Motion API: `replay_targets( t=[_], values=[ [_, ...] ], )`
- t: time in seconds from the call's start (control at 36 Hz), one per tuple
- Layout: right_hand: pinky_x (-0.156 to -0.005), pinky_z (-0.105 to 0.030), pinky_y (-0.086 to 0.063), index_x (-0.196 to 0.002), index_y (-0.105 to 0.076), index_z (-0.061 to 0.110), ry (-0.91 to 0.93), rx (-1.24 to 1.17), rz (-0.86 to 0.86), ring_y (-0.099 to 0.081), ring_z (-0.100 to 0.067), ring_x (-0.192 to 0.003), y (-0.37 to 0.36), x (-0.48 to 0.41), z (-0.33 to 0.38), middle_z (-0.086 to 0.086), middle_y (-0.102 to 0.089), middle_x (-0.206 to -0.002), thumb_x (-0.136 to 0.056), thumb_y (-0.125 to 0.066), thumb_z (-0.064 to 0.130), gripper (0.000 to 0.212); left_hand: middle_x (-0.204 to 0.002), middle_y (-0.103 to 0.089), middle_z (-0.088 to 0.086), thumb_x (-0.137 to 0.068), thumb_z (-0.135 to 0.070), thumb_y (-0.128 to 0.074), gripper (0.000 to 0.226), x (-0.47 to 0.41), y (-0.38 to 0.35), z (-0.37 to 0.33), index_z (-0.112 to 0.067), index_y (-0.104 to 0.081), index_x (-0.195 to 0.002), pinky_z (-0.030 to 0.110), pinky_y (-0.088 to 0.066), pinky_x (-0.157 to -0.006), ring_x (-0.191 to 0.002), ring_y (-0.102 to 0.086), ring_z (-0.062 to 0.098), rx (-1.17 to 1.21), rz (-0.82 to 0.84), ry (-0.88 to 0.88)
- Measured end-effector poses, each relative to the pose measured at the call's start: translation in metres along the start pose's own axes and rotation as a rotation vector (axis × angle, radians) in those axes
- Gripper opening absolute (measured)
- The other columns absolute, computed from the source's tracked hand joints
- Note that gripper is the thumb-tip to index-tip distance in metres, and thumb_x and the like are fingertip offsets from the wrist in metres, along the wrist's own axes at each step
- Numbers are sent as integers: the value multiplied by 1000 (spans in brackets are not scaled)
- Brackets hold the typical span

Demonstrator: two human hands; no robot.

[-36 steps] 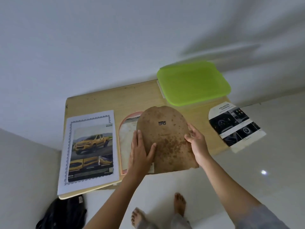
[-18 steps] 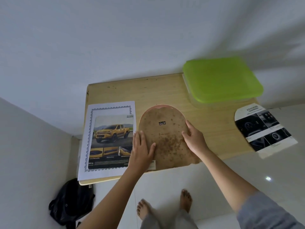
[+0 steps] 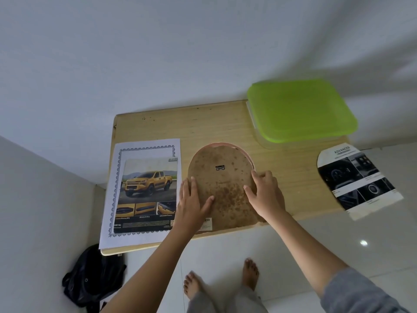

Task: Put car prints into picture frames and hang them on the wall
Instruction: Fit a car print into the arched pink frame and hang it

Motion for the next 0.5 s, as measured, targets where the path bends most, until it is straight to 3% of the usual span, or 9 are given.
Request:
replay_targets(
  t=[0.11,0.28,0.5],
  values=[
    [-90,-32,-43,-143,-31,17,11,-201,60,-46,-23,-112,-8,-1,-6,-10,-35,-129,-93,-49,35,56,-157,-4,1,-91,-52,-42,80,0,1,7,-16,0,-149,46,-22,-112,-144,-6,24,111,-23,51],
    [-74,-26,-42,-144,-28,21,71,-243,83,-49,-15,-88,-12,-2,-13,-6,-38,-123,-92,-48,38,58,-157,-7,2,-92,-46,-46,77,2,2,11,-15,-4,-149,44,-22,-113,-144,-8,23,136,-57,70],
    [-69,-22,-38,-144,-28,21,104,-313,86,-49,-15,-73,-13,-4,-19,-2,-38,-117,-92,-51,36,58,-157,-11,1,-89,-51,-46,79,2,3,10,-18,-7,-149,44,-29,-109,-143,-16,23,99,-97,65]
  ],
)
Point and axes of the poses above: each hand's wrist, its own x-axis away from the middle knuckle, its own y-axis out of the back of the hand, z = x × y, the point moved 8 cm from there along -x, towards the middle knuckle
